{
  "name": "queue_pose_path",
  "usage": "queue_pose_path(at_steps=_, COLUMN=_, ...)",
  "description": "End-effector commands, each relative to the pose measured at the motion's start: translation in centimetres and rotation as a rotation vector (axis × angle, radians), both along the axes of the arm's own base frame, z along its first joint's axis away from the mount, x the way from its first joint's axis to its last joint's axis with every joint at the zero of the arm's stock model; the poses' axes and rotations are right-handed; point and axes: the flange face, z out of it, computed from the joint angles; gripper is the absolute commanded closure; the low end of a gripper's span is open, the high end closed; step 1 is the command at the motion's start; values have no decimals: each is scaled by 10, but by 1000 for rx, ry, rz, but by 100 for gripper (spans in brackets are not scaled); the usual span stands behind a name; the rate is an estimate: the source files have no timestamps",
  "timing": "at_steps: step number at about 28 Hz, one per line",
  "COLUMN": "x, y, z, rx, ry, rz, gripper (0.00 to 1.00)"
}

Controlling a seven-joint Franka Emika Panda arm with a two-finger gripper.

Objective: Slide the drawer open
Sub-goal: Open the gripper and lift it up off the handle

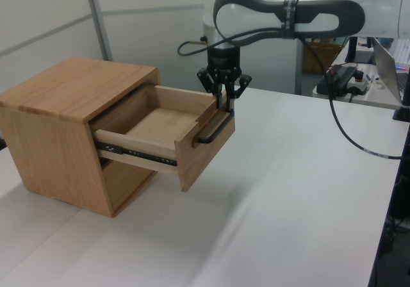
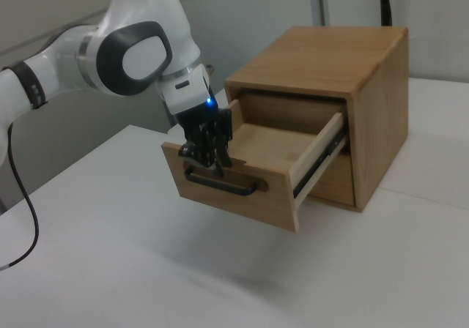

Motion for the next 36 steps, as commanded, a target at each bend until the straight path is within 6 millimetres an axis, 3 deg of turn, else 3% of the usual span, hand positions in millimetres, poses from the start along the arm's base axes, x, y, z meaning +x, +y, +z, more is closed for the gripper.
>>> queue_pose_path(at_steps=1, x=-3, y=0, z=29, rx=-12, ry=-57, rz=104, gripper=0)
queue_pose_path(at_steps=11, x=-15, y=4, z=55, rx=-54, ry=-58, rz=351, gripper=0)
queue_pose_path(at_steps=21, x=-27, y=5, z=63, rx=-88, ry=39, rz=721, gripper=0)
queue_pose_path(at_steps=36, x=-27, y=16, z=62, rx=-152, ry=89, rz=1290, gripper=0)
